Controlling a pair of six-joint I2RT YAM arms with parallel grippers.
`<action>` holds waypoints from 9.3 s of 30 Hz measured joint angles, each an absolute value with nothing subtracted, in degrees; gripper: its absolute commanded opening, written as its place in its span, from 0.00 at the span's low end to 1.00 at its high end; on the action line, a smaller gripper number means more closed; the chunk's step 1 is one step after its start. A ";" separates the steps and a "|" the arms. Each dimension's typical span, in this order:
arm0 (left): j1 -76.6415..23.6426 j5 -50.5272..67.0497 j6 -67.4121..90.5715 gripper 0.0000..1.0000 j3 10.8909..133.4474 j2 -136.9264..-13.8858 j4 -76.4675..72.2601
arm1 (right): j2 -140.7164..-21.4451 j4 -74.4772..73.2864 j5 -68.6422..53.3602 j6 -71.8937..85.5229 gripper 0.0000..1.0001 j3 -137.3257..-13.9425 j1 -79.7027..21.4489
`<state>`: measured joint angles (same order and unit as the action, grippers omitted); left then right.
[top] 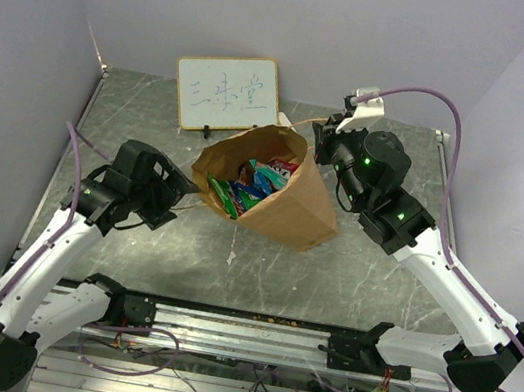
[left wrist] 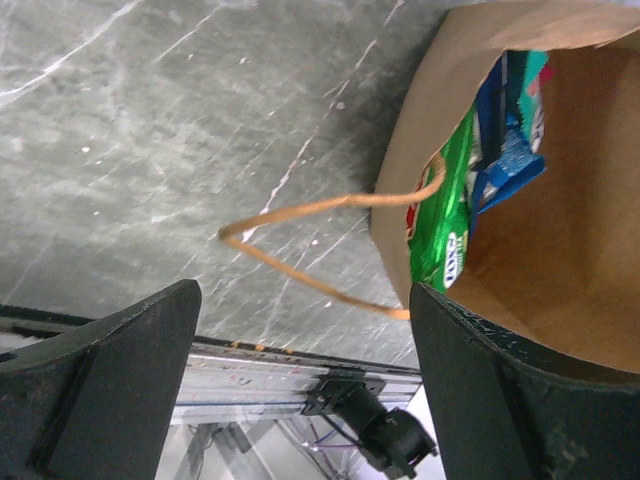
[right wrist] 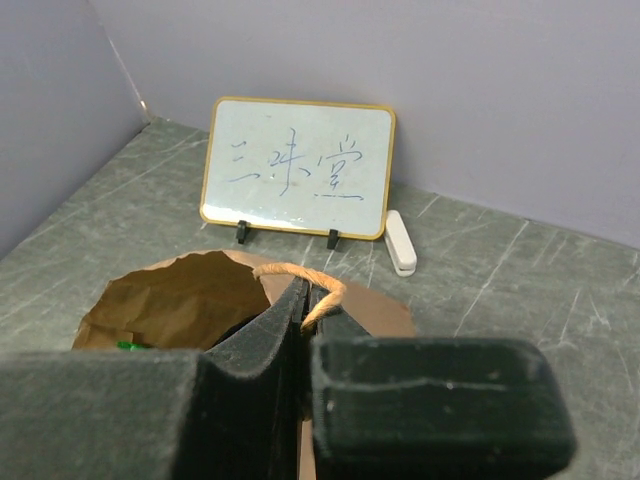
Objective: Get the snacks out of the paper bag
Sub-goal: Adjust the paper bag at the center of the board, then take out the snack from the paper bag, then place the snack at the center of the board.
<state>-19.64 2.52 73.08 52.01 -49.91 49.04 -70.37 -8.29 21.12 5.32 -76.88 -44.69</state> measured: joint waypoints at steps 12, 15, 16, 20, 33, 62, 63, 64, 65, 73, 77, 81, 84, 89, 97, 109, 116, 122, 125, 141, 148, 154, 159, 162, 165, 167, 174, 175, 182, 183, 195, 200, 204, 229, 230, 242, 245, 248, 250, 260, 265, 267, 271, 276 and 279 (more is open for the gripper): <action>-19.59 1.87 70.00 0.07 60.03 -58.54 45.69 | -69.89 -10.07 18.33 5.28 0.00 -77.49 -44.60; -19.59 3.29 66.11 0.07 69.21 -63.13 45.06 | -69.91 -12.73 19.14 4.78 0.00 -79.85 -44.58; -19.59 4.23 64.69 0.07 72.55 -65.12 44.34 | -69.91 -13.63 19.66 4.69 0.00 -80.42 -44.56; -19.57 9.89 60.99 0.07 81.56 -72.03 39.20 | -69.89 -18.37 23.07 5.52 0.00 -81.97 -44.47; -19.59 27.86 59.48 0.07 91.68 -80.07 25.91 | -65.10 -24.73 22.70 10.59 0.00 -81.54 -44.31; -22.65 28.49 59.37 0.07 82.50 -76.20 31.16 | -66.35 -20.47 17.23 6.79 0.00 -80.03 -44.27; -22.98 27.86 59.40 0.07 79.72 -74.39 31.70 | -66.08 -20.38 14.74 6.68 0.00 -79.53 -44.27; -23.16 27.14 59.48 0.07 77.12 -72.38 32.77 | -65.89 -20.25 12.05 6.70 0.00 -79.00 -44.27; -23.24 26.65 59.61 0.07 75.11 -70.67 33.43 | -65.82 -20.03 10.22 6.85 0.00 -78.70 -44.27; -23.35 17.65 59.44 0.44 71.57 -61.56 45.54 | -69.01 -16.97 -0.69 11.55 0.00 -78.41 -44.25; -23.35 10.09 56.42 0.68 81.25 -63.18 55.55 | -69.58 -16.62 -1.04 12.45 0.00 -78.39 -44.25; -23.35 3.64 54.11 0.76 91.26 -63.40 63.42 | -69.47 -15.51 -0.75 13.13 0.00 -78.39 -44.25; -23.35 1.74 52.69 0.63 98.00 -65.41 66.52 | -69.54 -15.42 -0.43 13.56 0.00 -78.39 -44.25; -25.54 2.83 51.70 0.60 102.37 -71.16 66.28 | -69.87 -15.20 0.25 14.35 0.00 -78.41 -44.25; -36.60 -2.94 53.17 0.59 108.90 -88.40 69.41 | -69.89 -14.70 1.13 14.59 0.00 -78.41 -44.25; -36.99 -8.82 54.83 0.56 105.27 -91.05 71.42 | -69.89 -14.46 2.39 14.33 0.00 -78.37 -44.25; -37.01 -8.84 53.69 0.50 102.15 -94.41 68.73 | -69.54 -14.44 3.11 14.06 0.00 -77.95 -44.25; -37.04 -8.82 52.12 0.37 101.91 -97.62 66.87 | -69.19 -14.44 3.68 13.67 0.00 -77.87 -44.25; -37.01 -8.64 51.20 0.26 101.86 -98.28 65.39 | -69.19 -14.46 3.86 13.26 0.00 -77.87 -44.25; -36.03 2.79 48.45 0.07 108.71 -94.59 60.12 | -68.29 -14.96 7.88 12.93 0.00 -77.17 -44.25; -33.39 9.50 48.14 0.07 114.39 -87.64 54.28 | -66.46 -14.98 10.94 12.86 0.00 -76.09 -44.25; -29.89 11.44 45.69 0.07 121.56 -83.33 50.89 | -65.01 -14.92 12.45 12.99 0.00 -75.68 -44.25; -28.95 8.80 43.18 0.07 126.17 -79.55 47.37 | -64.45 -15.07 12.73 13.13 0.00 -75.46 -44.25; -28.97 4.82 41.69 0.07 129.88 -77.95 46.06 | -64.14 -15.05 12.91 13.30 0.00 -74.94 -44.25; -28.91 -0.38 40.07 0.07 135.39 -77.91 45.32 | -63.66 -15.09 13.19 13.43 0.00 -74.59 -44.25; -28.93 -5.30 39.11 0.07 138.39 -77.76 45.21 | -63.35 -15.18 13.52 13.47 0.00 -74.56 -44.25; -28.91 -26.13 39.00 0.07 136.94 -74.50 45.78 | -61.43 -17.19 16.01 13.63 0.00 -74.35 -44.25; -28.91 -28.71 39.13 0.07 136.75 -74.39 45.93 | -60.86 -17.50 16.60 13.72 0.00 -74.08 -44.27; -28.91 -38.39 39.46 0.07 137.25 -78.13 46.74 | -57.14 -19.42 21.04 15.03 0.00 -72.34 -44.25; -28.91 -38.63 39.48 0.07 136.77 -78.50 46.72 | -56.53 -19.53 21.43 15.25 0.00 -71.96 -44.25; -15.40 -29.06 45.15 0.07 126.52 -87.79 46.78 | -49.98 -22.22 28.58 15.66 0.00 -70.54 -44.25; -8.21 -17.43 52.47 0.07 121.10 -90.76 44.58 | -49.06 -23.00 29.67 15.68 0.00 -70.48 -44.25; -5.17 -11.62 57.80 0.07 108.84 -89.25 39.62 | -49.25 -23.62 30.09 15.64 0.00 -70.48 -44.25; 2.59 7.90 66.81 0.07 76.79 -74.98 29.61 | -52.71 -20.43 27.11 12.56 0.00 -70.50 -44.25; 2.59 8.75 67.33 0.07 78.81 -76.86 28.58 | -52.71 -20.43 26.96 12.49 0.00 -70.50 -44.25; 4.01 12.10 77.17 0.07 75.20 -80.20 15.73 | -52.62 -20.49 26.59 12.08 0.00 -70.83 -44.25; 4.49 11.97 78.30 0.07 63.24 -73.73 14.90 | -52.47 -20.47 27.03 11.70 0.00 -70.83 -44.25; 4.51 11.64 78.67 0.07 53.80 -67.83 16.73 | -52.38 -20.36 27.24 10.81 0.00 -70.81 -44.25; 4.54 10.48 78.63 0.07 48.07 -63.26 19.81 | -52.47 -20.05 27.16 9.56 0.00 -70.81 -44.25; 4.69 6.24 77.32 0.09 35.90 -45.25 34.04 | -57.30 -16.14 21.34 -3.77 0.00 -70.81 -44.25; 4.69 6.35 75.81 0.61 33.41 -40.80 42.09 | -59.35 -14.33 17.06 -10.46 0.00 -70.81 -44.25; 4.69 6.72 75.42 0.73 33.17 -38.57 45.67 | -59.72 -13.76 16.16 -12.45 0.00 -70.81 -44.27; 4.69 7.29 73.89 1.00 34.33 -35.22 52.40 | -59.81 -13.30 14.46 -16.29 0.00 -70.81 -44.25; 4.69 7.33 68.60 0.99 44.51 -38.46 58.83 | -59.70 -13.37 12.80 -19.18 0.00 -70.81 -44.25; 4.69 8.62 62.92 0.97 52.45 -42.50 58.11 | -59.48 -14.13 12.21 -19.31 0.00 -70.81 -44.27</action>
<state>4.69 8.62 62.92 52.45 -42.50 58.11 -59.48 -14.13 12.21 -19.31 -70.81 -44.27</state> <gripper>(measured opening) 0.983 0.009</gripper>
